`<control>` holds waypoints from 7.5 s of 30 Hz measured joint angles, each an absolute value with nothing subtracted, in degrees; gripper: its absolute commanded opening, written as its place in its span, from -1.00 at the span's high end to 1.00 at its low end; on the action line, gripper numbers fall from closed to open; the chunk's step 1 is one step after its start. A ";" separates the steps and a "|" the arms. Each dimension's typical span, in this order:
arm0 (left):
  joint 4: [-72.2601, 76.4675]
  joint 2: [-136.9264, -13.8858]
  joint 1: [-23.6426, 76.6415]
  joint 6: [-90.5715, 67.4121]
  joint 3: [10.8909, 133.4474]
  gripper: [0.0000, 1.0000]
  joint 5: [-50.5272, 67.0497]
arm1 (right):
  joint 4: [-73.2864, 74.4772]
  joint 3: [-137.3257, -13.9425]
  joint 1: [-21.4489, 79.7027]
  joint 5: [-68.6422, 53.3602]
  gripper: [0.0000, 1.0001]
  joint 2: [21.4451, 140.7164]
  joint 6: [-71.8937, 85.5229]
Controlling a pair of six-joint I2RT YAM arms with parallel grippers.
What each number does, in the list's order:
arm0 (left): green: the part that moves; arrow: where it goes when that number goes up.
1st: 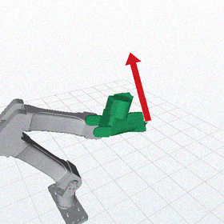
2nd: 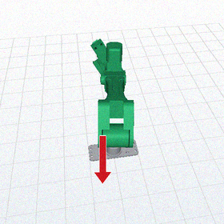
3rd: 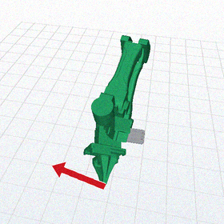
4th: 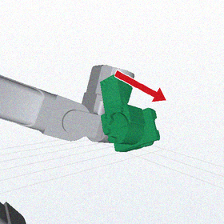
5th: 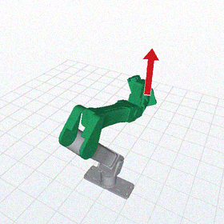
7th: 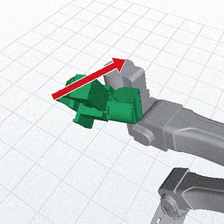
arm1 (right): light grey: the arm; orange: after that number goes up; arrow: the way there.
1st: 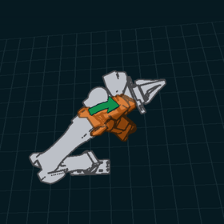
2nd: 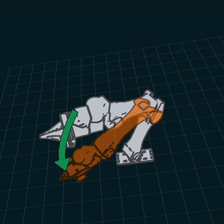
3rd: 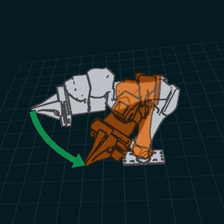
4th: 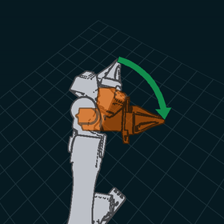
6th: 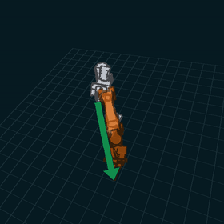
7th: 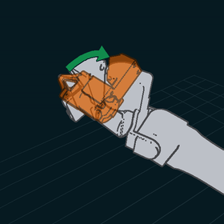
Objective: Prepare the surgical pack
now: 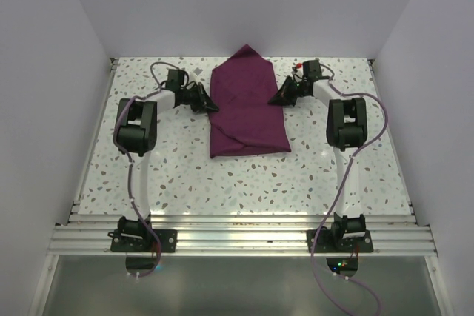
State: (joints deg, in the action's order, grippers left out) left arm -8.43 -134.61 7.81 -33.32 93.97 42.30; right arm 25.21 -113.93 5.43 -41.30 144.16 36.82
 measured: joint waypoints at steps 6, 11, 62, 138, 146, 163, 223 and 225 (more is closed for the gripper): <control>-12.12 -134.65 7.68 -32.18 95.13 1.00 41.93 | 24.25 -110.19 5.30 -42.02 1.00 142.26 34.39; -13.19 -132.55 7.62 -31.33 91.98 1.00 41.95 | 25.12 -101.03 5.30 -41.67 1.00 136.40 32.16; -2.55 -144.62 7.14 -38.72 113.19 0.21 25.36 | 27.14 -143.46 8.25 -26.81 -0.62 156.59 34.65; -13.34 -79.85 11.66 -34.70 44.16 0.17 34.89 | 43.48 -61.01 11.22 -40.05 0.17 89.21 23.31; -14.92 -72.95 11.66 -32.99 42.46 0.00 35.07 | 49.06 -58.26 11.62 -37.80 -0.01 84.90 21.37; -25.91 -93.51 9.28 -27.99 64.73 1.00 22.00 | 50.74 -52.21 11.62 -31.94 1.00 78.50 28.80; -11.31 -119.81 16.10 -21.89 88.44 -0.43 41.23 | 32.16 -53.82 6.76 -34.24 0.09 98.72 39.81; -11.33 -120.31 16.58 -21.85 88.95 -0.43 41.52 | 32.08 -53.58 6.33 -34.52 0.09 98.72 39.81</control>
